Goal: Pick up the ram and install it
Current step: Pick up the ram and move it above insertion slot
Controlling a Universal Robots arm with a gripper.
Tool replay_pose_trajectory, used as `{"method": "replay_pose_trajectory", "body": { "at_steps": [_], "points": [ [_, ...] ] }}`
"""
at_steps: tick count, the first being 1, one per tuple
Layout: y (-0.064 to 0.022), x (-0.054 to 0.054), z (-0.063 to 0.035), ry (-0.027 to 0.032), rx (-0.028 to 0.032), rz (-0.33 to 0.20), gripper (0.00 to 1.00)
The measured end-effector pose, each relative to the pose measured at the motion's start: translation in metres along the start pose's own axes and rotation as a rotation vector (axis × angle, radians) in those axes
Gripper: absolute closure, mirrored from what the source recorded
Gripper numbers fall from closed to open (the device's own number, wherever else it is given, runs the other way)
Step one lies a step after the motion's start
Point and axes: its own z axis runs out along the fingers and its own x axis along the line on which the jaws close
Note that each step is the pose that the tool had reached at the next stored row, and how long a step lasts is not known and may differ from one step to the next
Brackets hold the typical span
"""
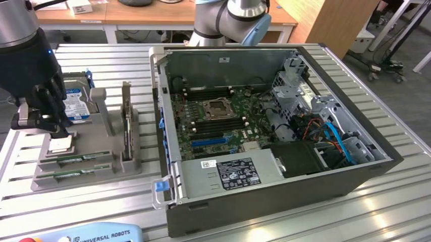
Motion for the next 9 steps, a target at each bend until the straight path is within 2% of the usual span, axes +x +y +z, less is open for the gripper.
{"method": "replay_pose_trajectory", "body": {
  "at_steps": [9],
  "points": [
    [0.0000, 0.0000, 0.0000, -0.0001, 0.0000, 0.000, 0.71]
  ]
}}
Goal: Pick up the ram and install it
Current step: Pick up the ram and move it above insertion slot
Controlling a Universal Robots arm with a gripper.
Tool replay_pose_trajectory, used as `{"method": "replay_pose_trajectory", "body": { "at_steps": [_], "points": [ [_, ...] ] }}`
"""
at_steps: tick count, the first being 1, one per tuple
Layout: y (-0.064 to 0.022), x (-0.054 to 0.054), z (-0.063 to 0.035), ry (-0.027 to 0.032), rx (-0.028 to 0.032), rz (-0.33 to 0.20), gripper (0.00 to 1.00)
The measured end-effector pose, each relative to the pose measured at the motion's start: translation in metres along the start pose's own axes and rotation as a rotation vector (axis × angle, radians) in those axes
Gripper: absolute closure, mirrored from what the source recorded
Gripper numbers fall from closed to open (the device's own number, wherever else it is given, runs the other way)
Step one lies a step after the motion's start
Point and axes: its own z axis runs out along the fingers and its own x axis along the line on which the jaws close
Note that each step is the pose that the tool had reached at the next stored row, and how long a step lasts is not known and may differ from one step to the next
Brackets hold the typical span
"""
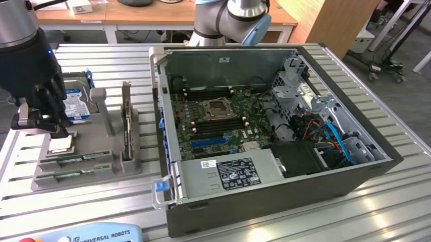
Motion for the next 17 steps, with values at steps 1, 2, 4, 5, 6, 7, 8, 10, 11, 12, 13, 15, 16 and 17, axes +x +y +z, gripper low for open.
{"method": "replay_pose_trajectory", "body": {
  "at_steps": [1, 2, 4, 5, 6, 7, 8, 10, 11, 12, 13, 15, 16, 17],
  "points": [
    [0.0000, 0.000, 0.0000, 0.0000, 0.0000, 0.000, 0.71],
    [0.0000, 0.000, 0.0000, 0.0000, 0.0000, 0.000, 0.71],
    [0.0000, 0.000, 0.0000, 0.0000, 0.0001, 0.000, 0.71],
    [0.0000, 0.000, 0.0000, 0.0000, 0.0000, 0.000, 0.71],
    [0.0000, 0.000, 0.0002, 0.0001, 0.0000, 0.000, 0.71],
    [0.0000, 0.000, 0.0007, -0.0002, 0.0002, 0.000, 0.71],
    [0.0000, 0.000, 0.0013, -0.0001, 0.0002, 0.000, 0.71],
    [0.0000, 0.000, 0.0029, 0.0000, 0.0000, 0.000, 0.71],
    [0.0000, 0.000, 0.0039, -0.0001, 0.0001, 0.000, 0.71],
    [0.0000, 0.000, 0.0049, 0.0000, 0.0001, 0.000, 0.71],
    [0.0000, 0.000, 0.0060, 0.0000, 0.0000, 0.000, 0.71],
    [0.0000, 0.000, 0.0084, 0.0000, 0.0000, 0.000, 0.71],
    [0.0000, 0.000, 0.0095, 0.0000, 0.0000, 0.000, 0.71],
    [0.0000, 0.000, 0.0105, 0.0000, 0.0001, 0.000, 0.71]
  ]
}}
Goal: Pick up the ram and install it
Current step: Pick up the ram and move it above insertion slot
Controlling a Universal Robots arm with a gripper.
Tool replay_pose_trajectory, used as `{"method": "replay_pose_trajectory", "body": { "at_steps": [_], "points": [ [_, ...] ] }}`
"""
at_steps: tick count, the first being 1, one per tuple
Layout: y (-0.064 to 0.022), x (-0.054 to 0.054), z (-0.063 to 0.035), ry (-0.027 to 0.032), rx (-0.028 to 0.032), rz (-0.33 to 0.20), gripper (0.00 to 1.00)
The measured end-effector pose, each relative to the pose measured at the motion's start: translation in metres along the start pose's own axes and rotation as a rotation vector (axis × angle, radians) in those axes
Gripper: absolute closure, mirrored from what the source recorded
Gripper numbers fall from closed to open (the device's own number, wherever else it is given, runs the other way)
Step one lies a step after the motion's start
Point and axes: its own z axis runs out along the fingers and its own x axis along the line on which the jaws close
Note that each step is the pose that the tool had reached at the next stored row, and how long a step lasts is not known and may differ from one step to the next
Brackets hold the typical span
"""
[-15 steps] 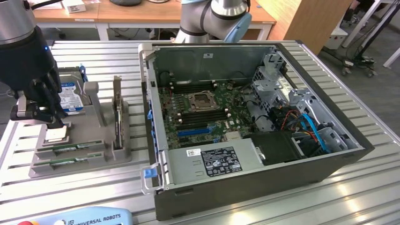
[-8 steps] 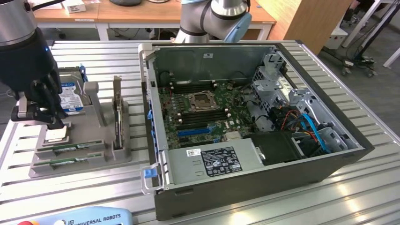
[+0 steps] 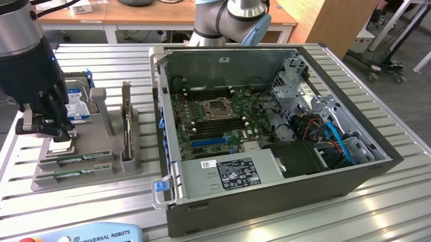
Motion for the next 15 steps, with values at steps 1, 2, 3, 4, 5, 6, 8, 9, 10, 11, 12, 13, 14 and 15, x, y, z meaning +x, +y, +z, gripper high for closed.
{"method": "replay_pose_trajectory", "body": {
  "at_steps": [1, 2, 3, 4, 5, 6, 8, 9, 10, 11, 12, 13, 14, 15],
  "points": [
    [0.0000, 0.000, 0.0010, 0.0000, -0.0001, 0.000, 0.71],
    [0.0000, 0.000, 0.0021, 0.0000, -0.0001, 0.000, 0.71],
    [0.0000, 0.000, 0.0031, 0.0001, -0.0001, 0.000, 0.71],
    [0.0000, 0.000, 0.0043, 0.0000, -0.0001, 0.000, 0.71],
    [0.0000, 0.000, 0.0054, 0.0000, -0.0001, 0.000, 0.71],
    [0.0000, 0.000, 0.0067, 0.0000, 0.0000, 0.000, 0.71],
    [0.0000, 0.000, 0.0091, 0.0001, -0.0001, 0.000, 0.71],
    [0.0000, 0.000, 0.0103, 0.0000, -0.0001, 0.000, 0.71],
    [0.0000, 0.000, 0.0115, 0.0000, 0.0000, 0.000, 0.71],
    [0.0000, 0.000, 0.0127, 0.0000, 0.0000, 0.000, 0.71],
    [0.0000, 0.000, 0.0138, 0.0000, -0.0001, 0.000, 0.71],
    [0.0000, 0.000, 0.0149, 0.0000, -0.0001, 0.000, 0.71],
    [0.0000, 0.000, 0.0160, 0.0000, -0.0001, 0.000, 0.71],
    [0.0000, 0.000, 0.0172, 0.0000, -0.0001, 0.000, 0.71]
  ]
}}
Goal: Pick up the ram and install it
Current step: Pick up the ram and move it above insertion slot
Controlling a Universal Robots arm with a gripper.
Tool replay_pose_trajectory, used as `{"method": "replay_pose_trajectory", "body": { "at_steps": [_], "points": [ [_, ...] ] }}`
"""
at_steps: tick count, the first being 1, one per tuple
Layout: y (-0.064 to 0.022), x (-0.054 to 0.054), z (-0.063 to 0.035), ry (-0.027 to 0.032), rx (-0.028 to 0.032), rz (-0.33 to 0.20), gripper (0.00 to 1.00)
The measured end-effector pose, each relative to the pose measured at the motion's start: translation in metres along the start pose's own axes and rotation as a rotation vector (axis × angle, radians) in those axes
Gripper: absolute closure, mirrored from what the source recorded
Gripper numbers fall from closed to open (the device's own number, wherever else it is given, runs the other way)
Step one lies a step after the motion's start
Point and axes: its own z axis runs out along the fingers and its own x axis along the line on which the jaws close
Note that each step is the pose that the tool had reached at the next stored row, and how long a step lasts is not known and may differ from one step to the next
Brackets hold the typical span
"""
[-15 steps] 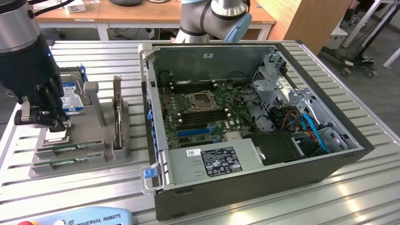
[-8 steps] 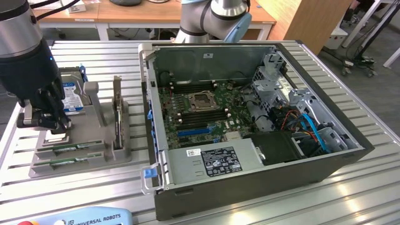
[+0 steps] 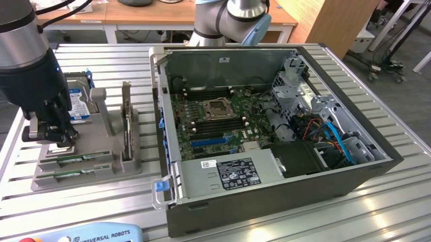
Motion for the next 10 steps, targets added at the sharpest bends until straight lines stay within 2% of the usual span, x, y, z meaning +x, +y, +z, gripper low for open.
{"method": "replay_pose_trajectory", "body": {
  "at_steps": [10],
  "points": [
    [0.0000, 0.000, 0.0117, 0.0000, 0.0000, 0.000, 0.71]
  ]
}}
